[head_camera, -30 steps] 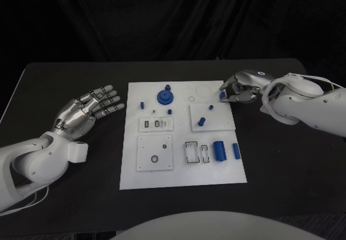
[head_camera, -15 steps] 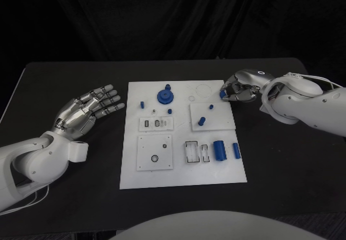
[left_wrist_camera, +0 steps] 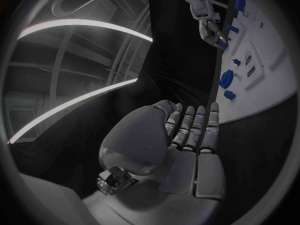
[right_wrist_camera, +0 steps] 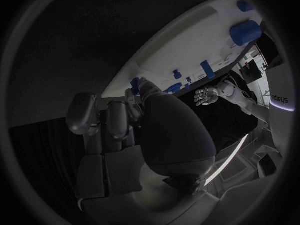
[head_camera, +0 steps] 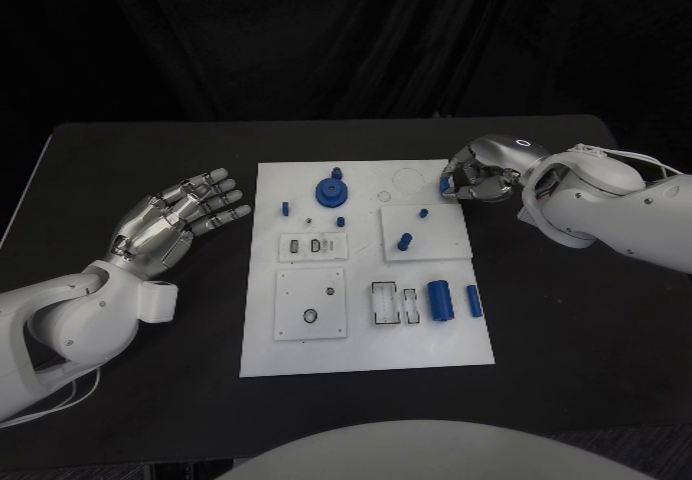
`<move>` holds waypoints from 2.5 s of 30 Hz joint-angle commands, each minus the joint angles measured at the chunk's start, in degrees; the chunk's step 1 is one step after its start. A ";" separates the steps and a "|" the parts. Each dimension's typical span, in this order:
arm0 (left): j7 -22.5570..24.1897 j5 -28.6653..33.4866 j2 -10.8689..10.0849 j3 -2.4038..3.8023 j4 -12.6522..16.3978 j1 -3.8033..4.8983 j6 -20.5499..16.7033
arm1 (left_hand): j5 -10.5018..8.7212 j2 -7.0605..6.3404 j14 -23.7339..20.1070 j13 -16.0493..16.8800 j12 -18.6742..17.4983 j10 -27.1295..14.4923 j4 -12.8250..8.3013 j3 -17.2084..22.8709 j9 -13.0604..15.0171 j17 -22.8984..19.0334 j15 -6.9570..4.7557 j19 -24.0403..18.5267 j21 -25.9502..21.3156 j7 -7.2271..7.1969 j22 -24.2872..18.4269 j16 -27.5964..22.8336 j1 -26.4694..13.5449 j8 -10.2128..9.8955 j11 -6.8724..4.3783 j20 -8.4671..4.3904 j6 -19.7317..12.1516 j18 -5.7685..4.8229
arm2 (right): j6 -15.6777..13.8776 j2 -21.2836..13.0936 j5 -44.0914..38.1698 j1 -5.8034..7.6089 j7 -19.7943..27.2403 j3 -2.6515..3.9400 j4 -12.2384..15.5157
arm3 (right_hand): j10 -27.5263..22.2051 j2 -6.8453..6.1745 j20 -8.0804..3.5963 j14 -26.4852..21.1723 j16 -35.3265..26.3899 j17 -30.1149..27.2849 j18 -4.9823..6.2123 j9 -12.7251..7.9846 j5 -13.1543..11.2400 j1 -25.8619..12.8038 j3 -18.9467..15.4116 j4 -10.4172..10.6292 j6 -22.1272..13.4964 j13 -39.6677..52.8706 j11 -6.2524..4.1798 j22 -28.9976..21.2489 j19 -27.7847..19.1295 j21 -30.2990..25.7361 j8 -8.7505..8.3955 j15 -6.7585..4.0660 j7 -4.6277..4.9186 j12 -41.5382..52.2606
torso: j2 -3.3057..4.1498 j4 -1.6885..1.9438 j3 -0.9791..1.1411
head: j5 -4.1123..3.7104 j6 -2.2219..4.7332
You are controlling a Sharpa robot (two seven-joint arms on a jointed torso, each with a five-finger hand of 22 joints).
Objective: Assemble the parts on the task board
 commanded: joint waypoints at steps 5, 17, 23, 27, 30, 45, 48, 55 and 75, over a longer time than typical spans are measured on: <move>1.00 0.16 0.15 0.03 -0.17 -0.14 1.05 | -0.22 -0.06 -0.14 -0.10 0.22 -0.10 -0.01 0.33 0.06 -0.05 0.29 -0.47 -0.28 0.34 -0.10 0.12 -0.74 0.06 0.48 0.13 -0.19 -0.48 | -3.08 0.03 -0.13 -0.14 -0.41 0.03 0.69 | 0.42 0.69 -0.20 0.47 -0.07 0.16 0.72 1.72 0.14 0.04 -0.81 -0.04 1.09 0.12 -0.20 4.15 0.68 -0.32 2.04 -0.31 -0.24 0.33 | 0.00 -0.02 -0.05 | 0.15 -0.11; 0.87 0.16 0.30 0.03 -0.41 -0.21 1.12 | -0.22 -0.08 -0.22 -0.10 0.21 -0.13 -0.03 0.45 0.06 -0.07 0.30 -0.50 -0.30 0.36 -0.11 0.08 -0.79 0.05 0.52 0.12 -0.22 -0.52 | -8.94 -0.14 -0.13 0.59 0.11 0.16 6.56 | 1.05 0.93 -0.35 0.76 0.41 0.60 0.64 4.24 1.96 -0.54 -1.30 0.23 1.63 0.76 -0.31 4.57 1.01 -0.15 4.85 -0.43 -0.34 0.79 | 0.01 -0.05 -0.04 | 0.43 -0.24; 0.75 0.16 0.42 0.03 -0.52 -0.22 1.13 | -0.22 -0.08 -0.22 -0.10 0.21 -0.13 -0.03 0.45 0.06 -0.07 0.30 -0.50 -0.30 0.36 -0.11 0.08 -0.79 0.05 0.52 0.12 -0.22 -0.52 | -9.07 0.95 -0.13 0.85 0.68 0.17 10.69 | 1.30 1.10 -0.37 0.90 0.68 0.81 0.60 4.58 2.36 -0.81 -1.34 0.39 1.38 1.00 -0.33 4.71 1.15 0.02 5.12 -0.45 -0.36 1.00 | 0.02 -0.06 -0.04 | 0.57 -0.46; 0.67 0.16 0.42 0.03 -0.53 -0.23 1.16 | -0.22 -0.08 -0.22 -0.10 0.21 -0.13 -0.03 0.45 0.06 -0.07 0.30 -0.50 -0.30 0.36 -0.11 0.08 -0.79 0.05 0.52 0.12 -0.22 -0.52 | -7.96 2.54 -0.13 0.84 1.03 0.17 12.37 | 1.57 1.34 -0.40 1.02 0.86 0.96 0.59 5.00 2.75 -1.26 -1.41 0.64 1.05 1.26 -0.32 4.81 1.24 0.06 5.44 -0.47 -0.30 1.22 | 0.05 0.00 -0.07 | 0.60 -0.53; 0.64 0.16 0.41 0.03 -0.50 -0.23 1.15 | -0.22 -0.08 -0.22 -0.10 0.21 -0.13 -0.03 0.45 0.06 -0.07 0.30 -0.50 -0.30 0.36 -0.11 0.08 -0.79 0.05 0.52 0.12 -0.22 -0.52 | -7.05 3.75 -0.13 0.74 1.27 0.17 12.97 | 1.55 1.47 -0.40 1.01 0.82 0.93 0.61 5.14 2.95 -1.43 -1.41 0.74 0.92 1.22 -0.30 4.79 1.20 -0.06 5.53 -0.46 -0.29 1.19 | 0.04 -0.04 -0.07 | 0.66 -0.55; 0.60 0.16 0.56 0.04 -0.29 -0.23 1.07 | -0.22 -0.08 -0.22 -0.10 0.21 -0.13 -0.03 0.45 0.06 -0.07 0.30 -0.50 -0.30 0.36 -0.11 0.08 -0.79 0.05 0.52 0.12 -0.22 -0.52 | -0.89 11.29 -0.13 -0.60 1.11 0.17 12.00 | 1.41 1.57 -0.33 0.90 0.51 0.77 0.74 6.01 4.80 -1.10 -1.05 0.07 0.16 1.30 -0.06 4.67 0.95 -0.90 6.14 -0.31 0.01 1.18 | -0.04 -0.10 -0.17 | 0.84 -0.85; 0.60 0.16 0.58 0.04 -0.34 -0.23 1.06 | -0.22 -0.08 -0.22 -0.10 0.21 -0.13 -0.03 0.45 0.06 -0.07 0.30 -0.50 -0.30 0.36 -0.11 0.08 -0.79 0.05 0.52 0.12 -0.22 -0.52 | 0.20 12.04 -0.44 -1.09 0.65 0.17 11.41 | 1.11 1.54 -0.28 0.77 0.22 0.57 0.82 6.16 5.13 -1.01 -0.96 -0.14 0.05 1.04 0.05 4.53 0.76 -1.36 6.24 -0.23 0.12 0.96 | -0.05 -0.10 -0.17 | 1.10 -0.85; 0.60 0.16 0.84 0.04 -0.66 -0.23 1.20 | -0.22 -0.08 -0.22 -0.10 0.21 -0.13 -0.03 0.45 0.06 -0.07 0.30 -0.50 -0.30 0.36 -0.11 0.08 -0.79 0.05 0.52 0.12 -0.22 -0.52 | 1.36 13.05 -4.04 -2.16 -0.74 0.17 10.41 | 0.94 1.54 -0.20 0.67 0.02 0.45 0.87 6.28 5.50 -1.11 -0.88 -0.23 -0.20 0.96 0.19 4.46 0.63 -1.69 6.27 -0.12 0.28 0.86 | 0.03 0.09 -0.15 | 1.22 -0.85; 0.47 0.16 1.16 0.04 -1.18 -0.29 1.57 | -0.25 -0.18 -0.31 -0.10 0.23 -0.14 -0.07 0.72 0.07 -0.08 0.31 -0.56 -0.31 0.40 -0.12 0.05 -0.93 0.08 0.56 0.10 -0.18 -0.57 | 3.22 14.19 -5.14 -3.59 -3.21 0.18 8.95 | 0.09 1.57 -0.01 0.21 -0.91 -0.17 1.12 6.32 5.22 -1.76 -0.80 -0.20 -1.42 0.28 0.36 4.05 0.03 -3.10 5.86 0.07 0.51 0.24 | 0.01 -0.02 -0.04 | 1.41 -0.85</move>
